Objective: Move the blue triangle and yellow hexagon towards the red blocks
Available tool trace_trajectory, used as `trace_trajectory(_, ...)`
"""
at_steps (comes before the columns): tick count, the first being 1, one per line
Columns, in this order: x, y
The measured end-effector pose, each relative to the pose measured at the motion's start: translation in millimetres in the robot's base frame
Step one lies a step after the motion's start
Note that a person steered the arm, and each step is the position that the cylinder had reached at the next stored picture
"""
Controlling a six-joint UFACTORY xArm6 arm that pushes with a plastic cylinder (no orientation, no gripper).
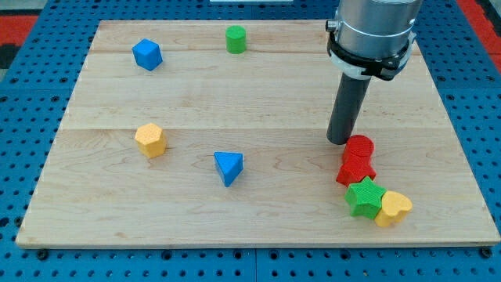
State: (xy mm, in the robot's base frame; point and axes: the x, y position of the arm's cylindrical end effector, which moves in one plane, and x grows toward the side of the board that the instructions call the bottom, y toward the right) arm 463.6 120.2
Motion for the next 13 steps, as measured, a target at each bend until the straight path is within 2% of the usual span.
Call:
trace_trajectory(2,-48,-64)
trace_trajectory(3,-44,-149)
trace_trajectory(4,-4,-150)
trace_trajectory(6,25,-221)
trace_trajectory(7,42,-223)
trace_trajectory(8,54,-167)
trace_trajectory(9,54,-74)
trace_trajectory(10,45,-98)
trace_trajectory(11,65,-183)
trace_trajectory(12,70,-301)
trace_trajectory(13,18,-322)
